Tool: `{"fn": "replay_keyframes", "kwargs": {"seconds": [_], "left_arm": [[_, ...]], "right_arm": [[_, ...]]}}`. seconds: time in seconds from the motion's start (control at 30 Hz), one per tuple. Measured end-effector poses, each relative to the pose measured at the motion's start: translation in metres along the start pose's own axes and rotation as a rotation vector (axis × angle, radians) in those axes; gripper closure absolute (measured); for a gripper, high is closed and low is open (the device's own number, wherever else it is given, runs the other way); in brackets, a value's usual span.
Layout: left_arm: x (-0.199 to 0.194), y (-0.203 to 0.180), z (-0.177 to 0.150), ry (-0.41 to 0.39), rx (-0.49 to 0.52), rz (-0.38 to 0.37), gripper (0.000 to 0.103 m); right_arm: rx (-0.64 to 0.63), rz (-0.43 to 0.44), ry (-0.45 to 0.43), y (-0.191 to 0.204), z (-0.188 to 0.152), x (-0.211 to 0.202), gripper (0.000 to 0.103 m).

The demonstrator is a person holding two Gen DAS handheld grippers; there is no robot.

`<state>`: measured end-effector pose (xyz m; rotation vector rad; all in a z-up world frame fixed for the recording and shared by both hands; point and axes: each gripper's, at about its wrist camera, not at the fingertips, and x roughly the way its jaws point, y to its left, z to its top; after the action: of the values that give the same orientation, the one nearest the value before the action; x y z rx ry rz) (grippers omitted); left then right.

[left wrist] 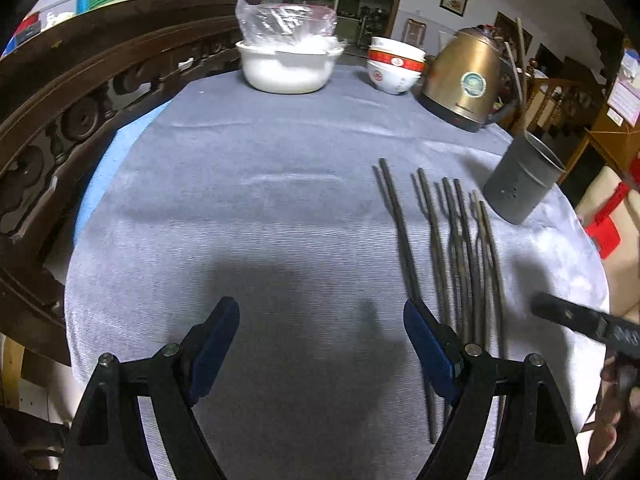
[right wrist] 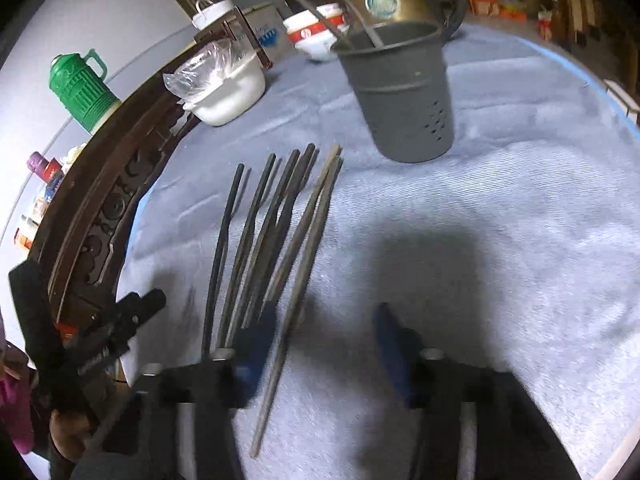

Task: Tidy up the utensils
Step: 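Open both grippers, leaving the chopsticks in the cup, and withdraw, then grasp another chopstick with the right gripper while the left gripper grasps one too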

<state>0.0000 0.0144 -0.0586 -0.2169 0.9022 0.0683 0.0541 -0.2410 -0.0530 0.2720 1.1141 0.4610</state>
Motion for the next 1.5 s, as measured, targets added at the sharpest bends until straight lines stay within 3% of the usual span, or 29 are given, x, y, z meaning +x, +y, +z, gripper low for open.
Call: {"fn": "replay_keyframes", "kwargs": {"seconds": [0.3,0.5,0.73,0.9,0.97,1.03,1.13,1.2,1.33,1.5], "left_arm": [[-0.001,-0.001,0.008,0.019,0.000,-0.022,0.019],[0.004,-0.001,0.017,0.047,-0.012,-0.029,0.019],[0.025,-0.011,0.048,0.142,-0.062,-0.082,0.019],[0.057,-0.029,0.073,0.254,-0.080,-0.056,0.020],[0.068,-0.036,0.079,0.299,-0.072,-0.045,0.027],[0.077,-0.042,0.081,0.347,-0.053,-0.034,0.052],[0.086,-0.051,0.081,0.399,-0.035,-0.002,0.067],[0.087,-0.052,0.079,0.432,-0.025,-0.026,0.096],[0.078,-0.045,0.065,0.476,-0.037,-0.062,0.097],[0.062,-0.028,0.044,0.521,-0.122,-0.111,0.097]], "right_arm": [[-0.002,-0.041,0.062,0.017,0.042,0.035,0.068],[0.013,-0.070,0.129,0.013,0.054,0.056,0.094],[-0.036,-0.103,0.155,-0.001,0.057,0.047,0.094],[-0.041,-0.070,0.166,-0.010,0.058,0.045,0.094],[-0.041,-0.058,0.167,-0.012,0.058,0.044,0.093],[-0.040,-0.046,0.168,-0.014,0.057,0.043,0.093],[-0.042,-0.031,0.170,-0.018,0.057,0.042,0.093],[-0.055,-0.031,0.176,-0.017,0.057,0.042,0.093],[-0.129,-0.042,0.229,-0.009,0.060,0.044,0.093],[-0.216,-0.072,0.298,-0.004,0.054,0.041,0.092]]}}
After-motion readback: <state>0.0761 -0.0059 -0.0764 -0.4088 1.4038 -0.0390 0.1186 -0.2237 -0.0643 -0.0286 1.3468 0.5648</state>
